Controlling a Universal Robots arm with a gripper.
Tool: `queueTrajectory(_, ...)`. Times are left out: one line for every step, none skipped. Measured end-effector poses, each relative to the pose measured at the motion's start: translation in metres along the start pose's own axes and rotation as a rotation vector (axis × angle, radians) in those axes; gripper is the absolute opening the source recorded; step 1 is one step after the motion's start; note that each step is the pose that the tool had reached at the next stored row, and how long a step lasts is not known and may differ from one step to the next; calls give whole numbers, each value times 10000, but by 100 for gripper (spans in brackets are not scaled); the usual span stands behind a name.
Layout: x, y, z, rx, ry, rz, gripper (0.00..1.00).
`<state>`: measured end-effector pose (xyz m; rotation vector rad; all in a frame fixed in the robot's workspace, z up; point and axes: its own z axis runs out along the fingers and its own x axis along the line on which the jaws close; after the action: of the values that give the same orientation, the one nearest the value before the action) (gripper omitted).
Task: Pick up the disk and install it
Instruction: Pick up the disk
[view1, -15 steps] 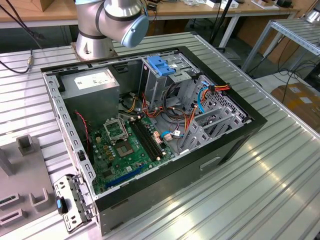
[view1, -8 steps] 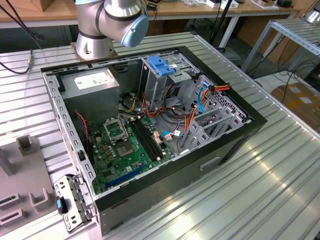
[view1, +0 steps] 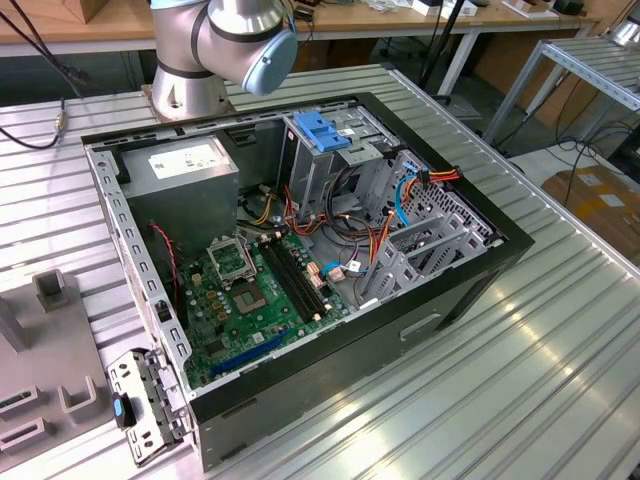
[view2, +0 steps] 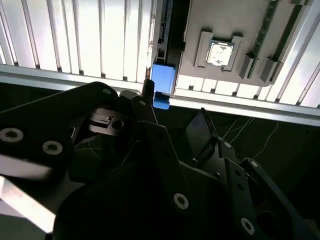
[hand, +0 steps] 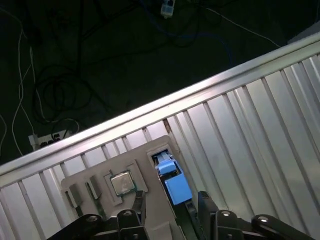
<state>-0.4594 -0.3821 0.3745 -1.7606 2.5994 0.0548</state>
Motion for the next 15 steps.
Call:
queueTrajectory(0,0,7,-4,8,-233,54)
queueTrajectory(0,0,14,-8,13,-436,54)
queueTrajectory(0,-1,20,-12,18,-632,54)
queueTrajectory(0,-1,26,-16,24,-816,54)
queueTrajectory(0,-1,34,-21,32,-1086,54)
queueTrajectory(0,-2,41,-26,38,-1303,54)
queueTrajectory(-7,1,47,-28,40,-1387,54)
queueTrajectory(-19,4,53,-28,41,-1415,54)
queueTrajectory(-30,6,58,-28,41,-1422,54)
queueTrajectory(-49,8,67,-28,43,-1426,54)
queueTrajectory(-62,11,77,-28,43,-1427,54)
queueTrajectory(-67,13,84,-27,42,-1427,54)
queueTrajectory(-72,14,89,-26,44,-1427,54)
queueTrajectory(-73,14,97,-27,45,-1427,54)
queueTrajectory(-74,14,105,-27,48,-1429,54)
